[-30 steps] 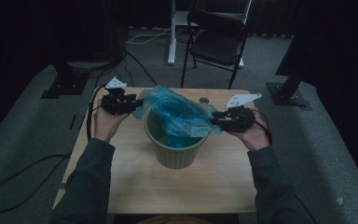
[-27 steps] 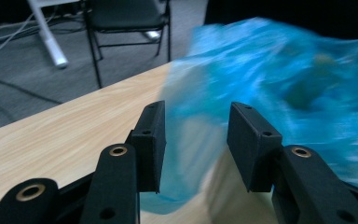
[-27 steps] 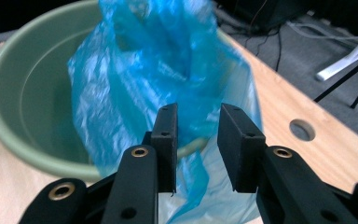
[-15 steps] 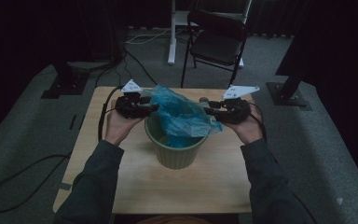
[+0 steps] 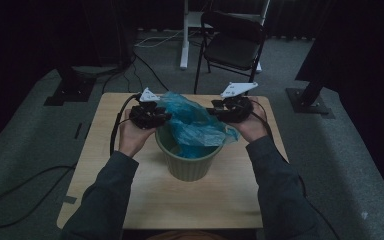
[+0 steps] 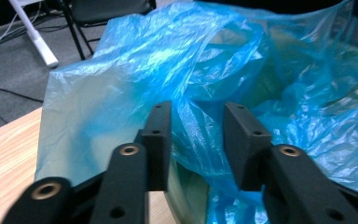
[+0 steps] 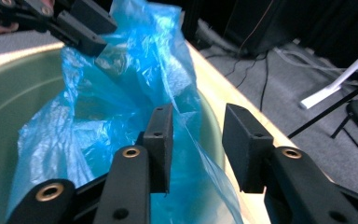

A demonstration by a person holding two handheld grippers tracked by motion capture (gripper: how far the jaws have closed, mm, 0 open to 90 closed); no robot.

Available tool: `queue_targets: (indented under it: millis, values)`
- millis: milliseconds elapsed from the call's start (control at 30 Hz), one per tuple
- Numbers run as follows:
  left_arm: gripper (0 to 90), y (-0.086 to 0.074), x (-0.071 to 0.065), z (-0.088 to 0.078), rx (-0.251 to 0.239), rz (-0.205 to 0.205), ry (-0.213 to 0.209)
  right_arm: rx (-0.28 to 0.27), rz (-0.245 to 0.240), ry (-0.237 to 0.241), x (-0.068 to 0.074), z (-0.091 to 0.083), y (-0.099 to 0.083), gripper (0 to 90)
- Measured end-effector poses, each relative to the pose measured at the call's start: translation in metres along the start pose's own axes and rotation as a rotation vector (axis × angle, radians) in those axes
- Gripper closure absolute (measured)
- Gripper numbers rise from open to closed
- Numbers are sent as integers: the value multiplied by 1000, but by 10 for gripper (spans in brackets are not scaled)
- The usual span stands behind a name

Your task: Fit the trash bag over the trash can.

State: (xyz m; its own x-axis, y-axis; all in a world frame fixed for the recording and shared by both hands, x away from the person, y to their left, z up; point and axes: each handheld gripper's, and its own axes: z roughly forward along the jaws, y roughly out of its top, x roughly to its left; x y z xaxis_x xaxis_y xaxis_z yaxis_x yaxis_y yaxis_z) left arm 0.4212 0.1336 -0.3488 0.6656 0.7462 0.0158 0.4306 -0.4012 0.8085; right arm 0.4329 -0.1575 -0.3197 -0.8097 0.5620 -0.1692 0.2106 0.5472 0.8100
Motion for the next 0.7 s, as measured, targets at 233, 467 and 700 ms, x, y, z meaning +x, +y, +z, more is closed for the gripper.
queue_targets:
  millis: [233,467,700]
  values:
    - [889,-8,4,-4,23,16,7,85,45,3,-12,22,-1,900]
    - [898,-19,18,-15,-2,-39,22,140,133,-33,-28,33,-11,900]
    - [898,-36,30,-14,17,-89,27,189,206,-22,-38,40,-26,900]
